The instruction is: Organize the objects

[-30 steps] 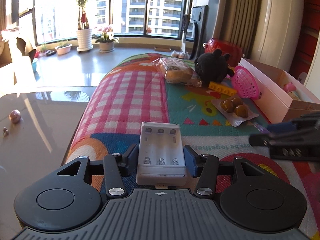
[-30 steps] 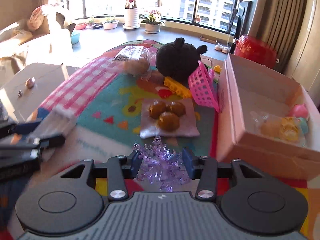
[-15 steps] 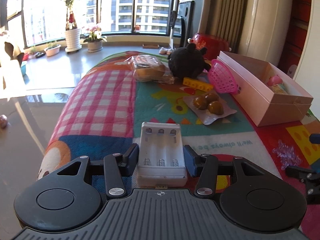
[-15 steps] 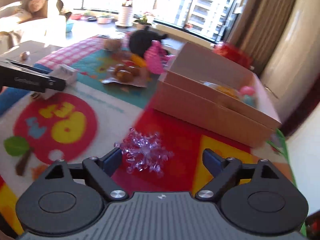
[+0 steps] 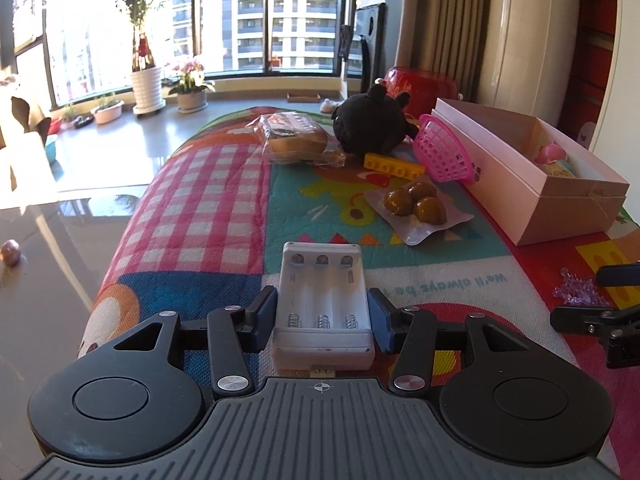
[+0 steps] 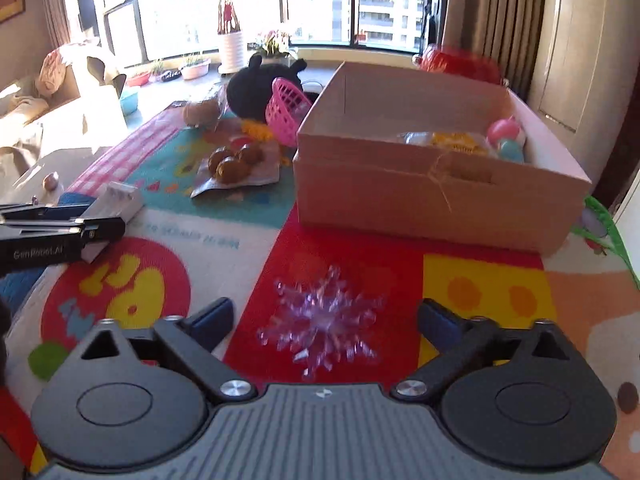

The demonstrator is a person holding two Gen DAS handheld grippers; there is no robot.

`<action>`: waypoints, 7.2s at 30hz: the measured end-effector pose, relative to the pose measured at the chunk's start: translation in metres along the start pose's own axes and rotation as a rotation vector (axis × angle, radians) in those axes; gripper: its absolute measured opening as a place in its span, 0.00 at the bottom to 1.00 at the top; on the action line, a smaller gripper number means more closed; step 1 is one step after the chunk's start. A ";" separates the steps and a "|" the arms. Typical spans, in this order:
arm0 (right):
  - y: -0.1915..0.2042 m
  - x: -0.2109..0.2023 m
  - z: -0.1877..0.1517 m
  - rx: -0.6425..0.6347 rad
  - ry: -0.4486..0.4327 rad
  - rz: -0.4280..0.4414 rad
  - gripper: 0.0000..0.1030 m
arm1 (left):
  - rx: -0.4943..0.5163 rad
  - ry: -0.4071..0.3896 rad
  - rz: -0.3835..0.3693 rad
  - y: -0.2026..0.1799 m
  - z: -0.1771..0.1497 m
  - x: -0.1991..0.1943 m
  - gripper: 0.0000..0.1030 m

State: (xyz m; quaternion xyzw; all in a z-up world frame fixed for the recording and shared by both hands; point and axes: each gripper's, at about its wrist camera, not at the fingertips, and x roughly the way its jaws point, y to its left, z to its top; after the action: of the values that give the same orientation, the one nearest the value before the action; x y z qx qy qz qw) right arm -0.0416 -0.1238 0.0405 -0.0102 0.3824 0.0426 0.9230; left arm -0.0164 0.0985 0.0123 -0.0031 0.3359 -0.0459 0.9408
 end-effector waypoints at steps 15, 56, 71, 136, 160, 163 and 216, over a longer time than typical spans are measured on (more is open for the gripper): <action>0.005 -0.063 0.002 -0.071 -0.081 0.053 0.51 | 0.050 0.042 -0.053 -0.018 -0.009 -0.025 0.51; -0.101 -0.037 0.162 0.209 -0.281 -0.052 0.96 | -0.013 -0.005 -0.190 -0.004 0.028 -0.006 0.49; -0.059 -0.015 0.012 0.120 -0.148 -0.184 1.00 | -0.144 -0.055 -0.293 -0.049 0.134 0.078 0.49; -0.059 0.256 0.279 0.255 0.443 -0.035 0.61 | -0.432 -0.178 -0.406 0.082 0.003 0.030 0.12; -0.049 -0.015 0.019 0.046 0.118 0.116 0.83 | 0.377 -0.161 -0.259 -0.044 0.079 0.000 0.18; -0.048 -0.012 0.002 0.055 0.081 0.098 0.87 | 0.547 -0.079 -0.249 -0.070 0.093 0.025 0.19; -0.036 -0.013 -0.032 -0.017 -0.016 0.033 1.00 | 0.485 0.203 -0.508 -0.105 0.055 -0.025 0.56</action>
State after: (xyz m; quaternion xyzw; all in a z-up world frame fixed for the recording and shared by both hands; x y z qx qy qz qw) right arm -0.0700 -0.1623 0.0266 -0.0113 0.3749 0.0610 0.9250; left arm -0.0096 -0.0052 0.0743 0.1411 0.3953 -0.3565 0.8347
